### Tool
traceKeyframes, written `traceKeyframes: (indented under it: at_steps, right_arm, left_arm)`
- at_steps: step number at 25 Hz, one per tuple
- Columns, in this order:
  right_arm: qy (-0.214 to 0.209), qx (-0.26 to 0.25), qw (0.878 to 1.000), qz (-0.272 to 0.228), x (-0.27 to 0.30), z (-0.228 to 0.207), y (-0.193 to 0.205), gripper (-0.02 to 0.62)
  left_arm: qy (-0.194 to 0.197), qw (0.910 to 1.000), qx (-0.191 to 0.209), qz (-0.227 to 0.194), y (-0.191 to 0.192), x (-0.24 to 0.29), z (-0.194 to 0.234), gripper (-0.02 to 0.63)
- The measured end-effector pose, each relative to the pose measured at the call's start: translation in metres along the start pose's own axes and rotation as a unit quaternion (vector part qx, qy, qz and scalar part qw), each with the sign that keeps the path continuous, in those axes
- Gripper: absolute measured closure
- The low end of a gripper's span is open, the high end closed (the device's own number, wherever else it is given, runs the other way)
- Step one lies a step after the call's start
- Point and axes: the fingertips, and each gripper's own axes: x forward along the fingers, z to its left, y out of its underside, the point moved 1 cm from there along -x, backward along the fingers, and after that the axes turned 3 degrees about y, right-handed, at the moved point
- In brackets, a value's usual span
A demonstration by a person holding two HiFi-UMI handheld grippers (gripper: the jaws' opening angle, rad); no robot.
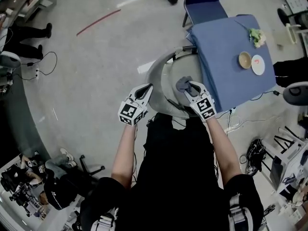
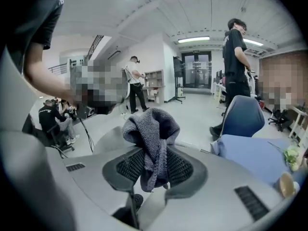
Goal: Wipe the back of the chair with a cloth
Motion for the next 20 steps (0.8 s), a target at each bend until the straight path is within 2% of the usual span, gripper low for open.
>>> traceKeyframes:
  at_steps: [6,11,15,20]
  right_arm:
    - [-0.012,-0.007,0.999,-0.045,-0.06,-0.007,0.003,0.456]
    - [-0.033,-0.011,0.997,-0.075,-0.104,-0.006,0.017,0.456]
    - [-0.05,-0.018,0.995,-0.087,-0.147,-0.011,0.032,0.455]
    - [-0.063,-0.033,0.994,-0.088,-0.188,-0.029,0.056,0.456]
  left_arm:
    - [-0.005,0.9997,0.019,-0.012,-0.023,0.009,-0.071,0.581]
    - [-0.045,0.9988,0.02,-0.002,-0.016,-0.004,-0.124,0.581]
    - [-0.082,0.9963,0.003,-0.027,-0.021,-0.009,-0.171,0.581]
    - [-0.098,0.9947,0.0,-0.03,-0.01,0.001,-0.222,0.581]
